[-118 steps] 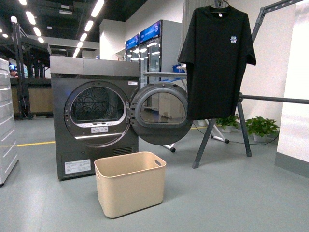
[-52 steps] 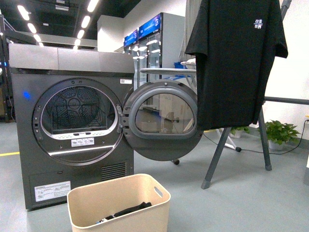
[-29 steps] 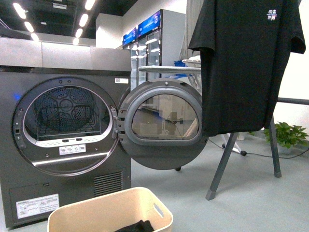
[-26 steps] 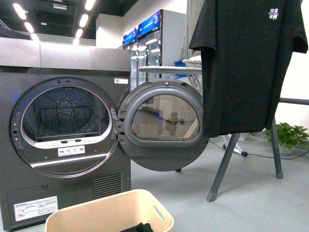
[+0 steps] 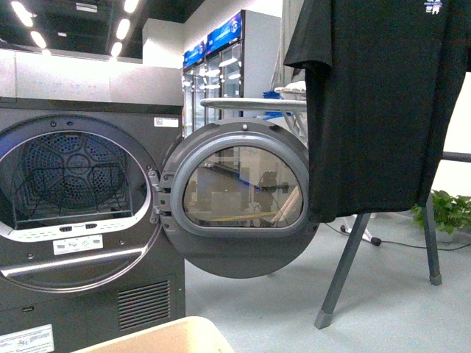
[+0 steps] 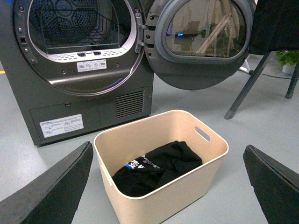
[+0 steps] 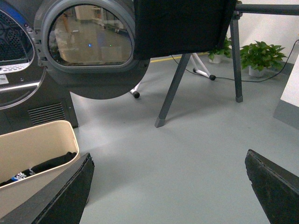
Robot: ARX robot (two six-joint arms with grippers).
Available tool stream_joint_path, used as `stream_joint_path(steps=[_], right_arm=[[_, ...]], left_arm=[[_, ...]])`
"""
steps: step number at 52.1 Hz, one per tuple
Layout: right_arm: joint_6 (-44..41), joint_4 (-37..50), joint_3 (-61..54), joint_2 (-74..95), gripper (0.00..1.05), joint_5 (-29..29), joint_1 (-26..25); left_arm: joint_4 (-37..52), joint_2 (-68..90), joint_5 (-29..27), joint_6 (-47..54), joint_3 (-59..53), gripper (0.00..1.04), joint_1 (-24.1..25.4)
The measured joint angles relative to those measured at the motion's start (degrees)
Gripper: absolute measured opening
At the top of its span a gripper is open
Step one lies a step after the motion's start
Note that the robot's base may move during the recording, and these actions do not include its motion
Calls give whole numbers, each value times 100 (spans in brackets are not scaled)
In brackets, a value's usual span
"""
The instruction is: Move hamper under clothes hanger
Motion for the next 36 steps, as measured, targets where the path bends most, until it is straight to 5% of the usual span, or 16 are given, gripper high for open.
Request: stream_joint_path(steps=[36], right_arm=[[0,0,0,0,97,-9,0]], left_arm=[[0,7,0,0,0,98,0]])
